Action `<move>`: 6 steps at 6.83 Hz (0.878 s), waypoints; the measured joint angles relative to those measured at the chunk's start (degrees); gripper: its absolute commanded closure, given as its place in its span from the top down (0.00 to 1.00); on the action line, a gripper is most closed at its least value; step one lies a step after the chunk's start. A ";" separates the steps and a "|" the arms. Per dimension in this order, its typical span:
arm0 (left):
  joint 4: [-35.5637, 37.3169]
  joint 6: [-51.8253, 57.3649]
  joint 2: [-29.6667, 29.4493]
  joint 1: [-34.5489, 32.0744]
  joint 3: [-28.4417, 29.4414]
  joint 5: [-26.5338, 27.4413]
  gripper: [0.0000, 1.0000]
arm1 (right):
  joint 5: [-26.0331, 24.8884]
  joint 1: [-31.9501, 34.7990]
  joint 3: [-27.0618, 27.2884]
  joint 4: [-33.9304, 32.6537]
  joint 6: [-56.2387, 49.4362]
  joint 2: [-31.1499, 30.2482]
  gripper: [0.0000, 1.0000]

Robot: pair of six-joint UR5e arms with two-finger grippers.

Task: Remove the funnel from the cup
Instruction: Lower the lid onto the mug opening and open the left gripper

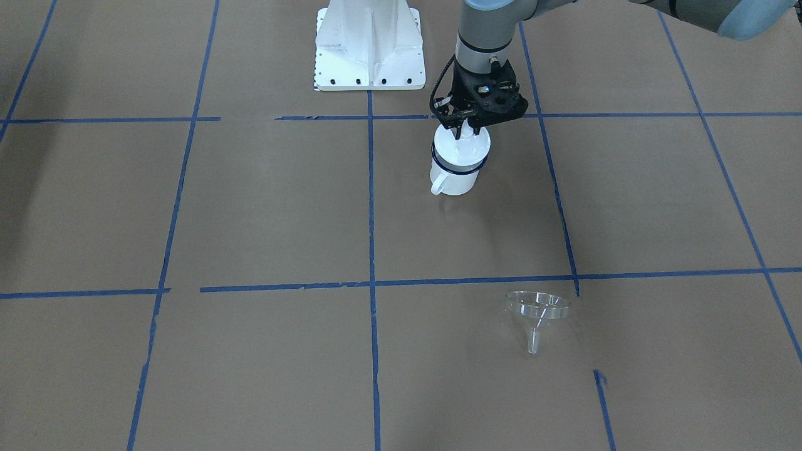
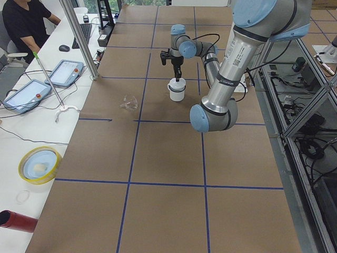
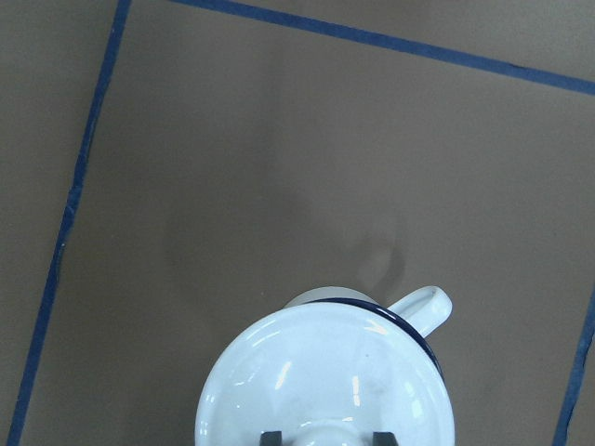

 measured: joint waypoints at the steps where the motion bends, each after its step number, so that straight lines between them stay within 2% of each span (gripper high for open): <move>1: -0.39 0.03 -0.02 0.00 0.44 0.00 0.00 | 0.00 0.00 0.00 0.00 0.00 0.00 1.00; 3: -0.76 0.06 0.08 0.01 0.74 0.06 0.00 | 0.00 0.00 0.00 0.00 0.00 0.00 1.00; 4: -0.98 0.06 0.19 0.01 0.76 0.08 0.33 | 0.00 0.00 0.00 0.00 0.00 0.00 1.00; 5: -1.27 0.04 0.29 0.01 0.79 0.07 0.99 | 0.00 0.00 0.00 0.00 0.00 0.00 1.00; 6: -1.45 0.06 0.32 0.01 0.78 0.03 1.00 | 0.00 0.00 0.00 0.00 0.00 0.00 1.00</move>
